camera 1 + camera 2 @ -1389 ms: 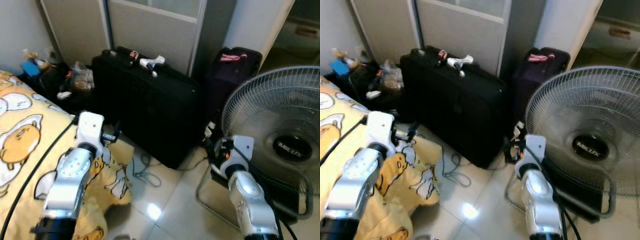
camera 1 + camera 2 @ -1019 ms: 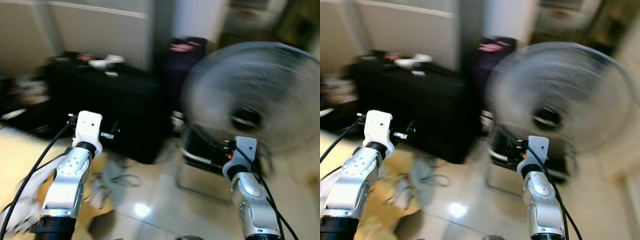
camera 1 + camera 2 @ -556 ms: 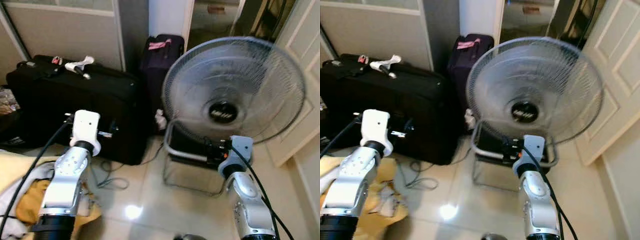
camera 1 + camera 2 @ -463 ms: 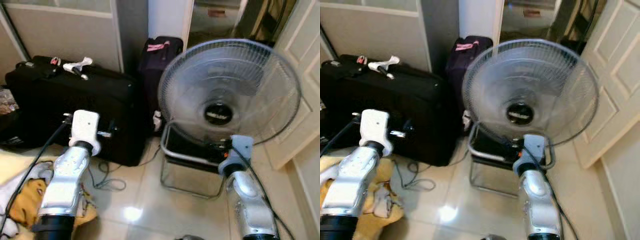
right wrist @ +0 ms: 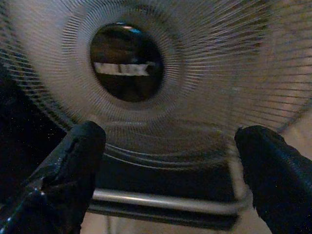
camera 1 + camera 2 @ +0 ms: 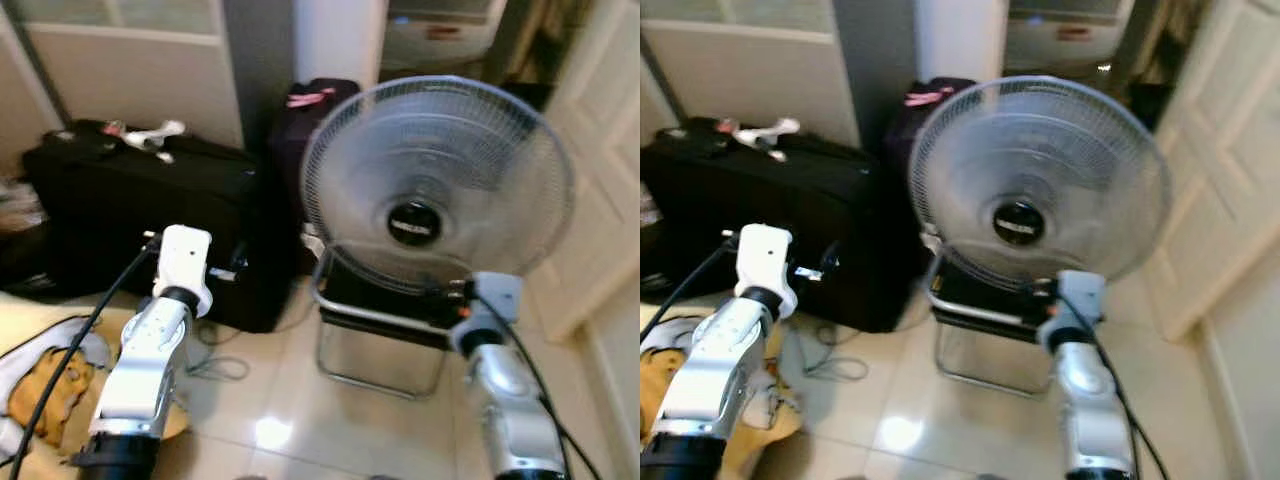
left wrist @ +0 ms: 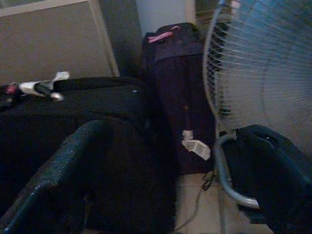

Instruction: Clean up the room

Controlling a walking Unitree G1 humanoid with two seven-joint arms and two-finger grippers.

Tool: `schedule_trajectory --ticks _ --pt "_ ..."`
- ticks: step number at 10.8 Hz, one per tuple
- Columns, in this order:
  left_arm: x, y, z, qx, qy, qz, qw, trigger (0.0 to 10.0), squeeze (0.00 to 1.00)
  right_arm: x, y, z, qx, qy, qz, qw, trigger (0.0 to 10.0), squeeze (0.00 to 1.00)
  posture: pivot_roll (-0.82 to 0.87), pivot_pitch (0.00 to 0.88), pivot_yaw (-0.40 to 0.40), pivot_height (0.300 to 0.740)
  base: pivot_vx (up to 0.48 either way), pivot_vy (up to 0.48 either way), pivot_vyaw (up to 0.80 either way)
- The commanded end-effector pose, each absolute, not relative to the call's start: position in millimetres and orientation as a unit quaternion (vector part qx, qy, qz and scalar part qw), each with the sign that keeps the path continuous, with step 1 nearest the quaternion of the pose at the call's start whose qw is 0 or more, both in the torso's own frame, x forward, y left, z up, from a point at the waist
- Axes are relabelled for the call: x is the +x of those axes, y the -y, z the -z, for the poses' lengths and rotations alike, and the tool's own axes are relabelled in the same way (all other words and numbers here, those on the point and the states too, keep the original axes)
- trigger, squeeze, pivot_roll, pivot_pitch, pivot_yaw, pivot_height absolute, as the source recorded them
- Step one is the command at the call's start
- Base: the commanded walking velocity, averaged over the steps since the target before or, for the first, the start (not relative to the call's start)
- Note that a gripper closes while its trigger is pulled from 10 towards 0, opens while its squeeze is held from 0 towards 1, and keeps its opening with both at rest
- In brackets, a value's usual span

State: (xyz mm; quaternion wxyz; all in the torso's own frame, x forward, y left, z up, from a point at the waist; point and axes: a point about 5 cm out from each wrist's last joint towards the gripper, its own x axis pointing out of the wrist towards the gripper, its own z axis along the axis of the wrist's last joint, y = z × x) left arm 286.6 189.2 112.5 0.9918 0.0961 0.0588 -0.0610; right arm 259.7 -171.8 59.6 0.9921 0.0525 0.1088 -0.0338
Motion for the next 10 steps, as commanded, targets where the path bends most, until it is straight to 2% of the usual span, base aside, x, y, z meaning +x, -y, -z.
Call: schedule_trajectory --ticks 1,3,4,6,10 --pt "286.7 -189.0 -114.2 0.095 -0.056 0.066 0.992 10.0 0.00 260.3 169.9 -61.6 0.061 -0.104 0.032 0.992 10.0 0.00 0.01 0.000 -0.008 0.740 0.000 0.000 -0.68" --pt "287.7 -187.4 -115.0 0.093 -0.056 0.071 0.992 10.0 0.00 260.2 169.6 -61.9 0.058 -0.103 0.030 0.993 10.0 0.00 0.01 0.000 -0.006 0.740 0.000 0.000 0.00" --pt "288.4 -186.8 -114.9 0.091 -0.057 0.074 0.991 10.0 0.00 259.3 170.1 -60.9 0.059 -0.106 0.032 0.992 10.0 0.00 0.00 0.000 -0.002 0.740 0.247 0.000 0.00" --pt "289.4 -186.1 -114.4 0.090 -0.058 0.077 0.991 10.0 0.00 258.3 170.2 -59.3 0.058 -0.111 0.033 0.992 10.0 0.00 0.00 0.000 0.000 0.740 0.253 0.000 -0.61" --pt "291.5 -184.9 -113.9 0.088 -0.059 0.083 0.991 10.0 0.00 257.1 169.8 -59.0 0.053 -0.109 0.031 0.992 10.0 0.00 -0.01 0.000 0.009 0.740 0.288 0.000 0.00"
